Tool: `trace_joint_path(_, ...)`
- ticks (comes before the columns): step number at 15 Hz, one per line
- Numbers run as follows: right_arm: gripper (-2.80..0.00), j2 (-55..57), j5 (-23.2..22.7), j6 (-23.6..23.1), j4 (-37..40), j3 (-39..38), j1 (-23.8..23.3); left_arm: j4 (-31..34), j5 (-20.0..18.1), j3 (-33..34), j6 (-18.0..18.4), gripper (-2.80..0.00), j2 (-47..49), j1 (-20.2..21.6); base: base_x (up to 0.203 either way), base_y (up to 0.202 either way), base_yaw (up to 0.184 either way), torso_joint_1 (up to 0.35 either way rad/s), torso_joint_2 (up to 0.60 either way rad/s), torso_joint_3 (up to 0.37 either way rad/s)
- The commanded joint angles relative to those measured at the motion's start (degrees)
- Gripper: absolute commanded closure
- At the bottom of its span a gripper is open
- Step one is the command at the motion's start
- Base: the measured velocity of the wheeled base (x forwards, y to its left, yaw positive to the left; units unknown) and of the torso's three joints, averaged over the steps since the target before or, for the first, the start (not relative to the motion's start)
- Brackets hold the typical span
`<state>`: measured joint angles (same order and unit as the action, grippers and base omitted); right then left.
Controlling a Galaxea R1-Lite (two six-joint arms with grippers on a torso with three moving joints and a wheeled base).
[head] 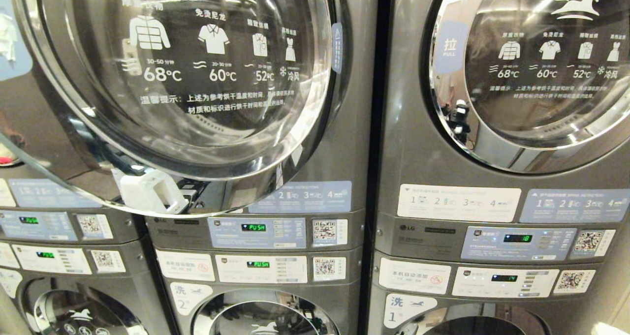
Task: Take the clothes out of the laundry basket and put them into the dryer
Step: Close the dryer
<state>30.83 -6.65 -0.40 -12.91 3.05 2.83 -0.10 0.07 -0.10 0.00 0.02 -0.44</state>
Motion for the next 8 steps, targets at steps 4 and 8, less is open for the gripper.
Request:
trace_joint_path(4,0.0,-16.94,2.62,-0.82,8.87,-3.14,-0.25,0.01,0.01,0.01,0.0,0.0,-0.11,0.0,0.0,0.0,0.0,0.0,0.0,0.0)
trace_joint_path(8,0.0,-17.42,2.44,-1.01,12.04,-2.06,-1.31,0.01,0.01,0.01,0.0,0.0,-0.11,0.0,0.0,0.0,0.0,0.0,0.0,0.0)
